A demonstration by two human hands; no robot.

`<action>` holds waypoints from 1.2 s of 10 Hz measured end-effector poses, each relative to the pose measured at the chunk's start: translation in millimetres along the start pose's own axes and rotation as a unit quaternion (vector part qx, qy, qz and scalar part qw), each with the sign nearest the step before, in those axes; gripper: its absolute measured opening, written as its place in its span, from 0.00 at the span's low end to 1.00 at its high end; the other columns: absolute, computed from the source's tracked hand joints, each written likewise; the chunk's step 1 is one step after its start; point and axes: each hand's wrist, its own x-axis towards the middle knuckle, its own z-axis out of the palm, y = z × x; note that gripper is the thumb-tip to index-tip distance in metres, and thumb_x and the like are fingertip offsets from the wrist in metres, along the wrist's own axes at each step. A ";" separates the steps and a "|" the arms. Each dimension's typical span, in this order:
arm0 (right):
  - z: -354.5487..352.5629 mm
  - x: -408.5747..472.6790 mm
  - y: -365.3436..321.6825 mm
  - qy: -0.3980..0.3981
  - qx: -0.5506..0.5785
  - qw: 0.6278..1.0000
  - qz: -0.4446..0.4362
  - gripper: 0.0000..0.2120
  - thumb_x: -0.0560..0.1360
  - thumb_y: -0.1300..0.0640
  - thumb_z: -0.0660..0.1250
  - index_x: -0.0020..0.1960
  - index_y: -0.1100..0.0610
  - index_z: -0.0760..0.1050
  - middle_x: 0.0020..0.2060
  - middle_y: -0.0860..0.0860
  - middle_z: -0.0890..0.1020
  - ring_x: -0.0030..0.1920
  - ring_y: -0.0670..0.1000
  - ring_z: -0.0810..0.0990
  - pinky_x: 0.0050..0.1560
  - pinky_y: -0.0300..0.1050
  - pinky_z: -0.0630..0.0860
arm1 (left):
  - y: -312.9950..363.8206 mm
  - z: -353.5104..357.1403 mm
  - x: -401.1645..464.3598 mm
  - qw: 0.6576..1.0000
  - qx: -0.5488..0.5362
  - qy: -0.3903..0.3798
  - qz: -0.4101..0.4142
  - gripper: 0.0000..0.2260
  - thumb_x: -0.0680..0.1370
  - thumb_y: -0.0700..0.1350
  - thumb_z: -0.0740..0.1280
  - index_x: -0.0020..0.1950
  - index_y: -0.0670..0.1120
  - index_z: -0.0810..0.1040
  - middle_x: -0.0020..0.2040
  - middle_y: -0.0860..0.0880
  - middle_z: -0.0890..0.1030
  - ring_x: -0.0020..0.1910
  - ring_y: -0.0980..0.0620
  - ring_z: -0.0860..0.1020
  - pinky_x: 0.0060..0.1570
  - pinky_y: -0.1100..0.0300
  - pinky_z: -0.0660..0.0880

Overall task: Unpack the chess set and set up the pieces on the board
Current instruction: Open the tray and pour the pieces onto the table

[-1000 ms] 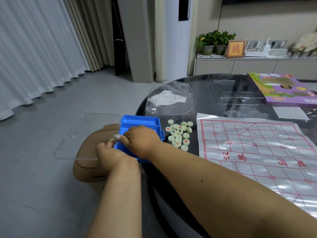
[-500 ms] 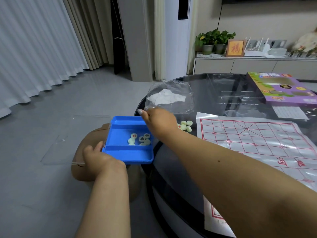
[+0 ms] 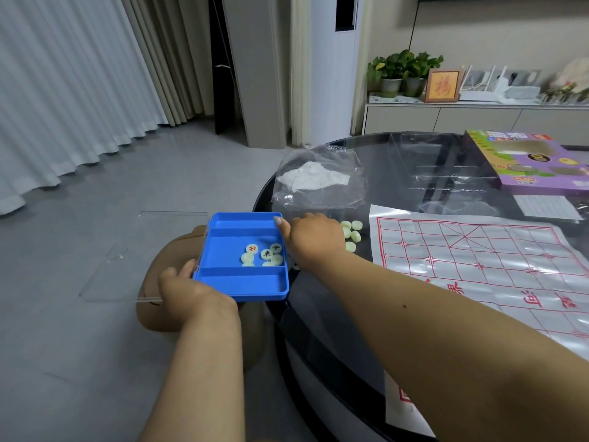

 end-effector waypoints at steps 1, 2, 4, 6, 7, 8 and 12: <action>-1.5 1.1 1.3 -0.001 0.004 1.000 0.007 0.27 0.82 0.42 0.43 0.44 0.57 0.74 0.44 0.54 0.78 0.49 0.56 0.75 0.42 0.47 0.63 | -1.3 0.9 -2.4 1.000 0.008 0.004 0.010 0.10 0.81 0.49 0.57 0.43 0.48 0.74 0.35 0.53 0.77 0.32 0.56 0.79 0.29 0.63 0.74; -4.5 1.6 2.1 0.022 0.013 1.000 0.013 0.28 0.81 0.42 0.43 0.48 0.58 0.75 0.46 0.54 0.78 0.50 0.56 0.74 0.45 0.48 0.63 | -2.4 1.0 -3.0 1.000 0.008 0.003 0.015 0.11 0.81 0.49 0.57 0.40 0.50 0.70 0.33 0.54 0.77 0.29 0.57 0.78 0.26 0.65 0.73; -37.3 -6.5 -22.8 0.137 0.062 0.988 -0.028 0.27 0.80 0.43 0.46 0.45 0.59 0.76 0.40 0.56 0.80 0.43 0.57 0.76 0.42 0.48 0.64 | -3.2 3.1 -1.8 1.000 -0.013 0.001 0.011 0.09 0.79 0.47 0.59 0.49 0.46 0.76 0.34 0.54 0.78 0.28 0.58 0.79 0.26 0.66 0.73; -45.1 -48.6 -81.3 -0.060 0.185 0.980 -0.047 0.31 0.79 0.38 0.48 0.57 0.65 0.72 0.54 0.62 0.76 0.56 0.61 0.71 0.55 0.51 0.66 | -6.5 -0.5 9.4 0.994 -0.055 -0.087 -0.048 0.12 0.76 0.49 0.57 0.38 0.45 0.75 0.42 0.46 0.79 0.39 0.46 0.80 0.49 0.52 0.76; -35.7 -42.4 -88.5 -0.128 0.085 0.988 -0.036 0.37 0.78 0.36 0.40 0.69 0.64 0.66 0.58 0.64 0.73 0.60 0.64 0.69 0.63 0.56 0.62 | -7.5 0.2 13.3 0.997 -0.044 -0.056 -0.025 0.09 0.74 0.47 0.59 0.39 0.43 0.75 0.40 0.44 0.79 0.37 0.44 0.79 0.44 0.52 0.77; -39.5 -37.8 -89.6 -0.174 0.085 0.979 -0.066 0.27 0.81 0.43 0.41 0.78 0.52 0.49 0.59 0.65 0.71 0.59 0.66 0.71 0.61 0.58 0.64 | -8.4 1.7 14.7 0.999 -0.042 0.003 -0.012 0.08 0.70 0.46 0.62 0.38 0.45 0.79 0.42 0.43 0.84 0.38 0.43 0.83 0.47 0.48 0.80; -34.2 -6.9 -52.8 -0.175 0.095 0.979 -0.041 0.17 0.80 0.54 0.57 0.64 0.64 0.66 0.61 0.60 0.68 0.60 0.60 0.68 0.57 0.52 0.69 | -7.7 11.1 -3.0 0.998 -0.069 0.003 -0.003 0.19 0.75 0.45 0.60 0.62 0.42 0.80 0.33 0.51 0.77 0.25 0.52 0.77 0.32 0.62 0.75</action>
